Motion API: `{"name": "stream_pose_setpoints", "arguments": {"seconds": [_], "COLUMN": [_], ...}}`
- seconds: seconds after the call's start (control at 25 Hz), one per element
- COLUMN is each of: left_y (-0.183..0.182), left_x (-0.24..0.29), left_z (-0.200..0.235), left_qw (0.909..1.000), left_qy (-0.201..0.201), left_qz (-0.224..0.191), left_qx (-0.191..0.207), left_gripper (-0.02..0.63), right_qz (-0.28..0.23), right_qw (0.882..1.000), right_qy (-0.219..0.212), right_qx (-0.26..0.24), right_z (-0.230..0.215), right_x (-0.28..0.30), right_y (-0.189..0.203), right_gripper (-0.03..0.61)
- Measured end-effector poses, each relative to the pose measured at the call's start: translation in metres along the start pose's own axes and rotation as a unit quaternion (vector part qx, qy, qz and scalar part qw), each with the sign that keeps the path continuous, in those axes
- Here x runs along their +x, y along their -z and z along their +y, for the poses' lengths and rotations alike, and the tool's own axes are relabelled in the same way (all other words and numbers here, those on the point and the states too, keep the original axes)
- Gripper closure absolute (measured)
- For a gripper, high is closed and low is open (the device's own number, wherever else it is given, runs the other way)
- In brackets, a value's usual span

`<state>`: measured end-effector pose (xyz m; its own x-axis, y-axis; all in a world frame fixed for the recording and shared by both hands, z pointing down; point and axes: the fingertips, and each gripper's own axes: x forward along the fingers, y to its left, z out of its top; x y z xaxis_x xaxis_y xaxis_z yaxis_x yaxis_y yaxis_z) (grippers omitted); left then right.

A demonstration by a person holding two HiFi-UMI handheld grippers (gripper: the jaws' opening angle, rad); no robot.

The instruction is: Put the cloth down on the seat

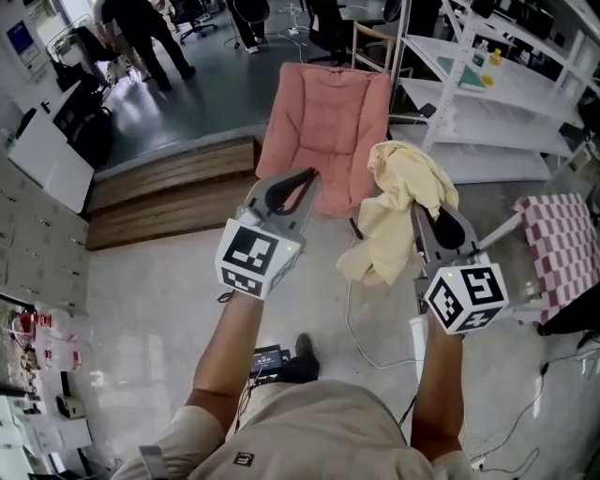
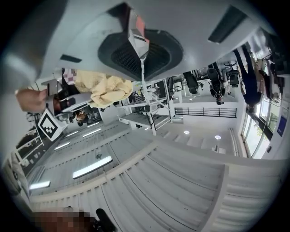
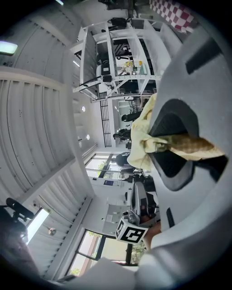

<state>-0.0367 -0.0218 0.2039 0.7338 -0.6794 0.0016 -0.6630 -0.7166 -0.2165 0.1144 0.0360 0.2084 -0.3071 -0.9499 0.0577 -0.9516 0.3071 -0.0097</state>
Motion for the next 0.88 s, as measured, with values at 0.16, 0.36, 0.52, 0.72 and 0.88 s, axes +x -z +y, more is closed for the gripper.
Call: {"name": "stream_pose_setpoints", "arguments": {"seconds": [0.16, 0.36, 0.52, 0.72, 0.88], "left_y": [0.007, 0.015, 0.022, 0.027, 0.029], "left_x": [0.017, 0.03, 0.033, 0.034, 0.03], "left_z": [0.031, 0.06, 0.086, 0.119, 0.143], "left_qw": [0.9999, 0.9998, 0.9997, 0.9995, 0.9993], "left_qy": [0.009, 0.014, 0.017, 0.018, 0.016], "left_qz": [-0.004, -0.01, -0.015, -0.022, -0.023], "left_qx": [-0.005, -0.006, -0.008, -0.015, -0.025], "left_gripper": [0.598, 0.598, 0.598, 0.598, 0.598], "right_qz": [0.003, 0.006, 0.011, 0.017, 0.019], "right_qw": [1.0, 1.0, 0.999, 0.999, 0.999], "right_qy": [0.009, 0.02, 0.028, 0.037, 0.037], "right_qx": [-0.002, -0.006, -0.011, -0.022, -0.03], "right_z": [0.001, 0.001, 0.006, 0.015, 0.025], "right_x": [0.034, 0.065, 0.087, 0.112, 0.13], "right_y": [-0.003, -0.003, -0.003, -0.007, -0.015], "right_gripper": [0.518, 0.518, 0.518, 0.518, 0.518]}}
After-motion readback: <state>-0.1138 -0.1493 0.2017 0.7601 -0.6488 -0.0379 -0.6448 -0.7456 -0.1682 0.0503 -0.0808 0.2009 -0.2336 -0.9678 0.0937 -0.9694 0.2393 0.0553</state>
